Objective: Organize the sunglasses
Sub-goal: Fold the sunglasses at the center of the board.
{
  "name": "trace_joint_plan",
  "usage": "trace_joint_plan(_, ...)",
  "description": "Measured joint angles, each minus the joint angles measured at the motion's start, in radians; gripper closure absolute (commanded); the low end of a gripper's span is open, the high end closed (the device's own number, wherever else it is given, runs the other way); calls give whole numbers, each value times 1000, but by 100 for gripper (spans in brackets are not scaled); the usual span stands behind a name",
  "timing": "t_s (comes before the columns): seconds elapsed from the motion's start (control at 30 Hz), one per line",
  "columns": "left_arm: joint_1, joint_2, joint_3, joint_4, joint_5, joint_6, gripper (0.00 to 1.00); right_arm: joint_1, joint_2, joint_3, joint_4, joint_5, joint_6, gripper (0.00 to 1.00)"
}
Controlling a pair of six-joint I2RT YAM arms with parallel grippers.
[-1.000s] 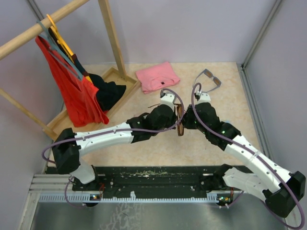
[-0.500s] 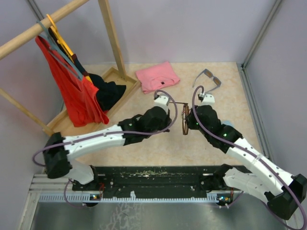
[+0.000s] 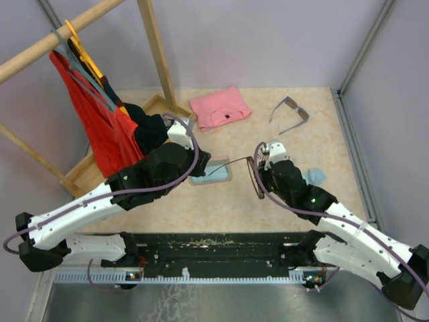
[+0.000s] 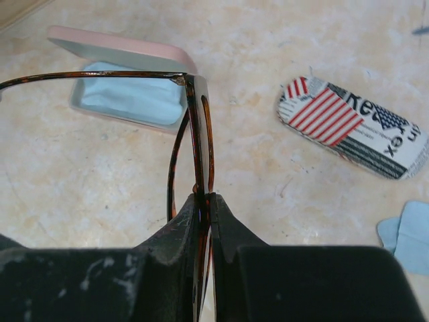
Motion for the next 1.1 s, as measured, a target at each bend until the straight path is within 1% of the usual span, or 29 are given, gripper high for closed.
trace_joint_plan(0.1, 2, 25, 34, -70, -24, -22, 100, 99, -27, -4, 27, 42, -51, 100)
trace_joint_plan(0.27, 2, 30, 30, -147, -45, -59, 100, 302, -47, -5, 97, 191, -127, 100)
trace_joint_plan(0.4, 2, 30, 19, -167, -61, -82, 100, 378, -48, -5, 161, 296, -180, 100)
trace_joint_plan(0.6, 2, 51, 15, -174, -85, -87, 100, 407, -48, -5, 230, 360, -237, 100)
trace_joint_plan(0.9, 3, 92, 3, -163, -91, -84, 100, 414, -48, -5, 278, 379, -257, 100)
trace_joint_plan(1.1, 4, 115, -11, -141, -66, -84, 100, 414, -18, -5, 300, 390, -255, 100)
